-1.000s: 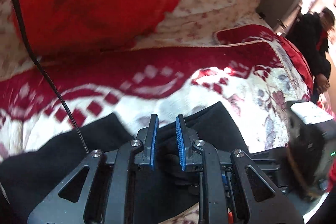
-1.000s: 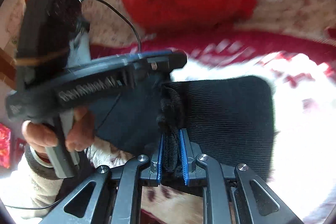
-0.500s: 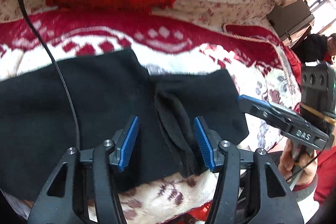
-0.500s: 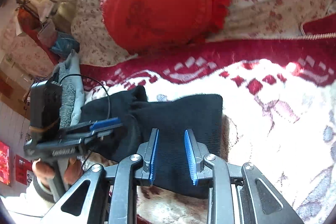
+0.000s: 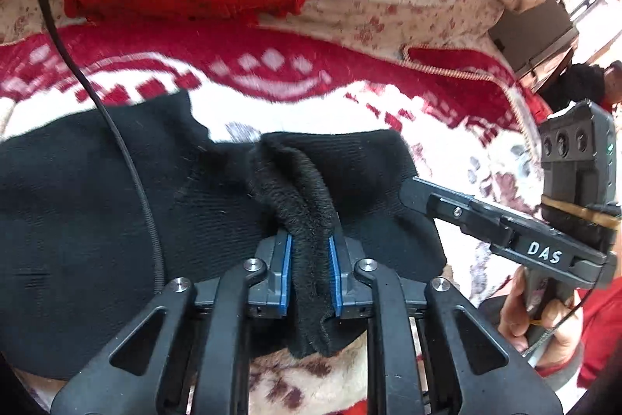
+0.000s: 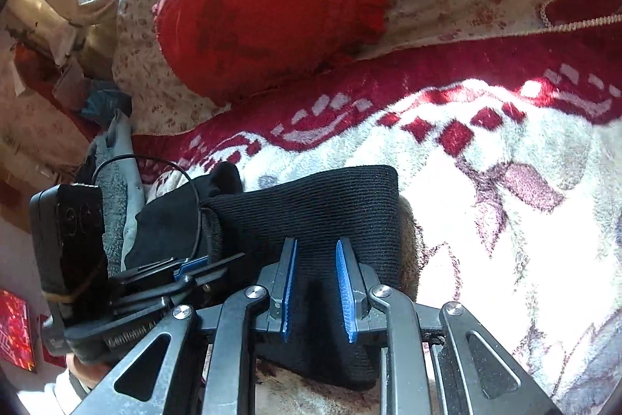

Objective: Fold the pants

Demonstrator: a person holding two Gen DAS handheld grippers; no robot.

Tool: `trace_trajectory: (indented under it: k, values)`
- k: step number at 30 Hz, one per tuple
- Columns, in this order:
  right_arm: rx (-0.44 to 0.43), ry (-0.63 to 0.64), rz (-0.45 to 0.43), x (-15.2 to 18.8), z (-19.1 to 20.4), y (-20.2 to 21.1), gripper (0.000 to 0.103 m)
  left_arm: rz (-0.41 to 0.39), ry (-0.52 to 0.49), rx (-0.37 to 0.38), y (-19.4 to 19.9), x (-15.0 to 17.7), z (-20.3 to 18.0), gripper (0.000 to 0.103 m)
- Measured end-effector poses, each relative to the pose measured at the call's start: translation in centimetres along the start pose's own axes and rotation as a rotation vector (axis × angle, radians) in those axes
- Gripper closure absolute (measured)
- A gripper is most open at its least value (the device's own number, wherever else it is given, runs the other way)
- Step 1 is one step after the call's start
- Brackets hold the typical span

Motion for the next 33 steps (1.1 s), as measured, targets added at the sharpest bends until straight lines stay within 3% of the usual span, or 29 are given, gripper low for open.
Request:
trace_trajectory:
  k: [4, 8, 13, 18, 22, 29, 33]
  values:
    - [0.019, 0.083, -0.004, -0.4, 2.1, 0.1, 0.085, -0.057, -0.025, -0.056, 1.8, -0.3, 1.1, 0.090]
    - [0.056, 0.113, 0.013, -0.9, 2.8, -2.2, 0.085, -0.014, 0.026, -0.094, -0.1, 0.2, 3.2, 0.090]
    - [0.103, 0.152, 0.023, -1.1, 2.5, -4.9, 0.085, -0.038, 0.005, -0.125, -0.5, 0.7, 3.3, 0.090]
    - [0.116, 0.166, 0.042, -0.9, 3.4, -3.5, 0.085, -0.028, -0.004, -0.141, 0.5, 0.5, 3.1, 0.086]
    - [0.170, 0.196, 0.050, 0.6, 3.5, -1.3, 0.085, -0.052, -0.003, -0.154, 1.9, 0.3, 3.2, 0.068]
    - [0.227, 0.204, 0.057, 3.1, 3.3, 0.0, 0.085, -0.054, 0.026, -0.197, 1.1, 0.2, 3.6, 0.067]
    - [0.250, 0.194, 0.084, 4.0, 2.6, -1.5, 0.084, -0.061, 0.033, -0.228, -0.3, 0.2, 4.3, 0.065]
Point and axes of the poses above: each gripper's, at about its wrist camera, not at the fingertips, and y roughly against the way its jaws point, z to its left, x to its underside, the point moved 7 cm from there along -y, roughly the way its jaws point, and after that the axes turned 7 degrees about -x, right-handed, at the moved point
